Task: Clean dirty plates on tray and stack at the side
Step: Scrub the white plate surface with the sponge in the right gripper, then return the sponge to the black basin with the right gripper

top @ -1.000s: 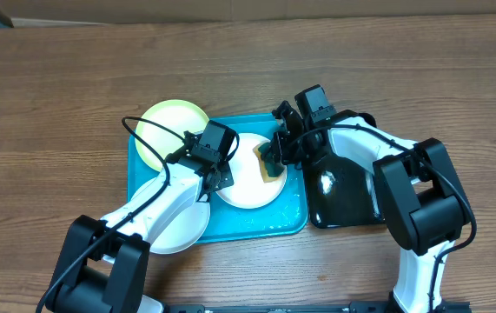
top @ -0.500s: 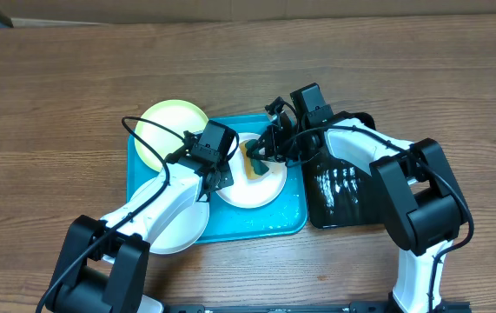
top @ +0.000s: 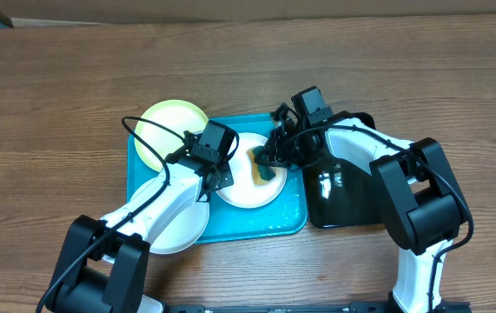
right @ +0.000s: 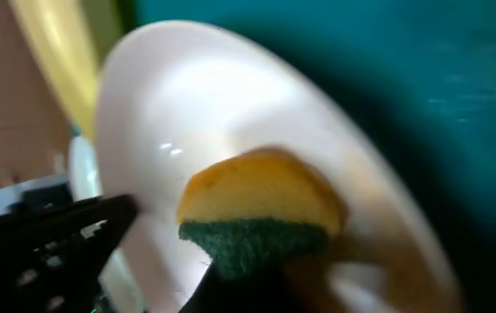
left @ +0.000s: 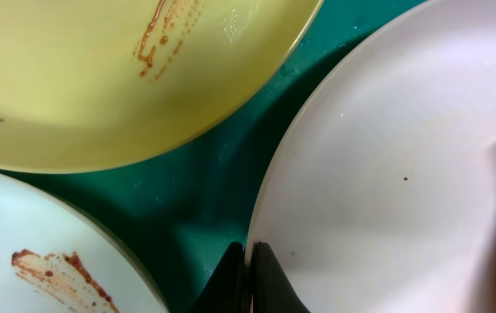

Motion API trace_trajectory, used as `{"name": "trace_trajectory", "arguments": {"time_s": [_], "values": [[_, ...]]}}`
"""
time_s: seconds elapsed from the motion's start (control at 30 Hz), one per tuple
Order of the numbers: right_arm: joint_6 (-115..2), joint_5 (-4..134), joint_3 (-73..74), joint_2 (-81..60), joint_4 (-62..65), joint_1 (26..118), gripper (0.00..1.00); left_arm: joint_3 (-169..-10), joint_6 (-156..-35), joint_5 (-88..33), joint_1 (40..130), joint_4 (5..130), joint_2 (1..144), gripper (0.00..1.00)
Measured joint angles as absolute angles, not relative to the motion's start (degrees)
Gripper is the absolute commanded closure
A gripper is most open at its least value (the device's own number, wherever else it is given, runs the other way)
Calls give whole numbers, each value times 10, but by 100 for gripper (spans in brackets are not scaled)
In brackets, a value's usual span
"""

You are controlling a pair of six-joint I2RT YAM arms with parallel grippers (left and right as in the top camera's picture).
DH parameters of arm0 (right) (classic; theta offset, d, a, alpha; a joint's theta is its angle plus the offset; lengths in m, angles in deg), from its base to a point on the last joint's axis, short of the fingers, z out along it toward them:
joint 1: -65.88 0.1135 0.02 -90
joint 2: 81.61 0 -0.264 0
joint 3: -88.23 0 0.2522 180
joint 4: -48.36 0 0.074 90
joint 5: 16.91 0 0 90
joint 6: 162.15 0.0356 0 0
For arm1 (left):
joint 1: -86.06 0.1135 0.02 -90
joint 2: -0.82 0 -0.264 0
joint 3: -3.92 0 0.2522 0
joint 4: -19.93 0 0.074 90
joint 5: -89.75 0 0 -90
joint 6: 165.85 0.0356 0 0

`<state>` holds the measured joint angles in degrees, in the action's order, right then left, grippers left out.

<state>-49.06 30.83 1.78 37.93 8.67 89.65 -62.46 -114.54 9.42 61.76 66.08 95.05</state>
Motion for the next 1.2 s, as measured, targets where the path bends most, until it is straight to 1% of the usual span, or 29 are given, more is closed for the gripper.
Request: {"name": "trace_trajectory", "arguments": {"time_s": [0.13, 0.37, 0.47, 0.57, 0.63, 0.83, 0.93, 1.03, 1.13, 1.2], "values": [[-495, 350, 17, 379, 78, 904, 96, -625, -1145, 94, 618, 661, 951, 96], [-492, 364, 14, 378, 76, 918, 96, -625, -1145, 95, 618, 664, 951, 96], [-486, 348, 14, 378, 101, 929, 96, -625, -1145, 95, 618, 664, 951, 96], [-482, 309, 15, 379, 146, 945, 96, -625, -1145, 94, 618, 663, 951, 96], [-479, 284, 14, 379, 155, 950, 96, -625, -1145, 94, 618, 662, 951, 96], [-471, 239, -1, 379, 148, 919, 96, -625, -1145, 94, 618, 662, 951, 96], [-471, 233, -6, 371, 129, 887, 96, -625, -1145, 94, 618, 662, 951, 96], [-485, 230, -6, 343, 82, 856, 96, -625, -1145, 94, 618, 663, 951, 96], [-514, 247, -8, 292, 3, 827, 96, -626, -1145, 94, 618, 675, 950, 96], [-540, 282, -12, 246, -60, 802, 96, -631, -1145, 95, 618, 692, 948, 96]]}}
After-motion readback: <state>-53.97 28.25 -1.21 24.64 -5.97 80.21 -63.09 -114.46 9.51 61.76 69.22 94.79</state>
